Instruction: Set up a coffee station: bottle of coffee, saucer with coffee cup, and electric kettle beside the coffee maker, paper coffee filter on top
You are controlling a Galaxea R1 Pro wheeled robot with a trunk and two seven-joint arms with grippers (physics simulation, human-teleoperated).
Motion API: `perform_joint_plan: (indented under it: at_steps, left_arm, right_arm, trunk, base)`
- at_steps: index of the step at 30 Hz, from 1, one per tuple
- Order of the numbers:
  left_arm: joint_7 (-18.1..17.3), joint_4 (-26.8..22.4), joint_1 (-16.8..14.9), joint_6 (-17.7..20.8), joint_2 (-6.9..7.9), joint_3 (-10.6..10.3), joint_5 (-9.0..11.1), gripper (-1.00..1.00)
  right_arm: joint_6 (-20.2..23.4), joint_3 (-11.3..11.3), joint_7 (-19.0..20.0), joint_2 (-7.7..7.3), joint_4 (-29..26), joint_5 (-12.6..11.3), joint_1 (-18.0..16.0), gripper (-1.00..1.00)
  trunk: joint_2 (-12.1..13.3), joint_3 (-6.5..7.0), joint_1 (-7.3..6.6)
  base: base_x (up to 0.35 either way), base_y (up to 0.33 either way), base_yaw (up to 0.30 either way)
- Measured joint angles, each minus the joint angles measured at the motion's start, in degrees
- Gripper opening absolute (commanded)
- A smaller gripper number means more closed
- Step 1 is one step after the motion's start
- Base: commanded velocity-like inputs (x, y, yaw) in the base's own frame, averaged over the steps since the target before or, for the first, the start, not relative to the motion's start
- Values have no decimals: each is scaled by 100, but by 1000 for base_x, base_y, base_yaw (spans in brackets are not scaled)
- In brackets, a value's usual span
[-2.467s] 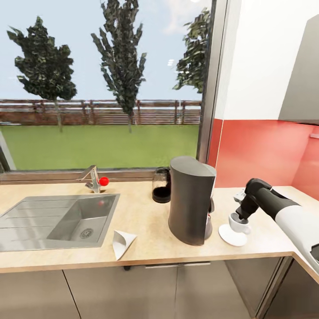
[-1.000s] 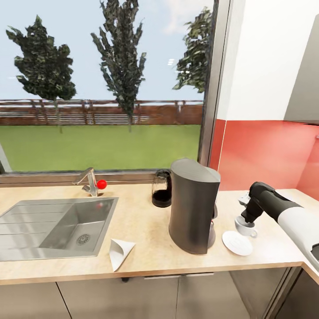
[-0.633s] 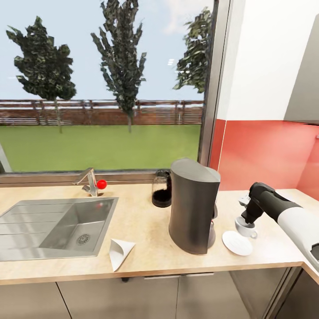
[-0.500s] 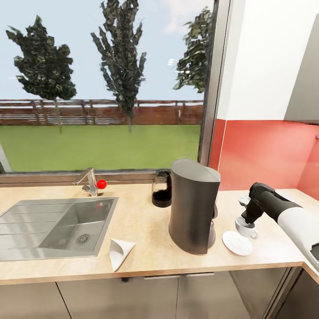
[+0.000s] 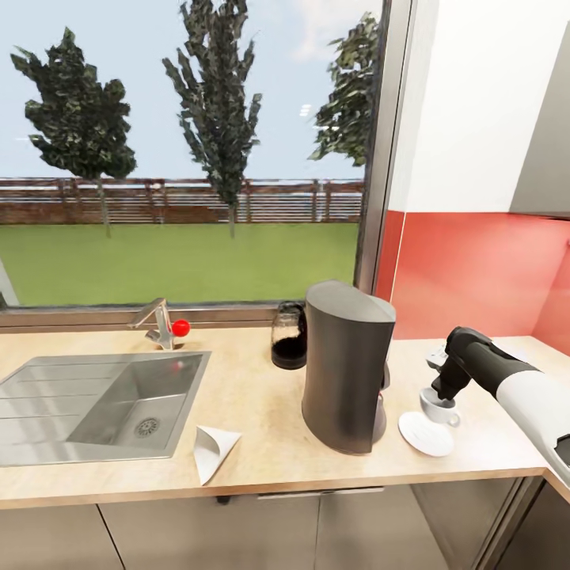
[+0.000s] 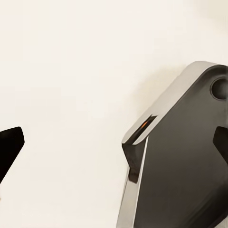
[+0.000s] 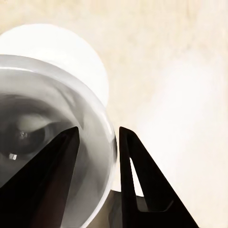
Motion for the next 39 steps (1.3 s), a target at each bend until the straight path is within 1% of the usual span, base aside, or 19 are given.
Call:
perform_joint_plan:
  at_steps: [25,31,39]
  left_arm:
    - [0,9,0,0,-10,-6,0,100]
    - [0,9,-2,-5,-11,-6,0,100]
    - [0,16,-1,-9,-20,-5,0,100]
  right_arm:
    - [-111,1,-8,-7,10,-1,0,-100]
    - [-193,-2,-53,5,241,9,-1,-100]
    - [-285,-7,-87,8,293,5,-1,-100]
  trunk:
    - [-1005,-451,550]
    - [-1246,-559,682]
    - [-1568,-703,858]
  base:
    - [0,0,0]
    - [0,0,0]
    - [0,0,0]
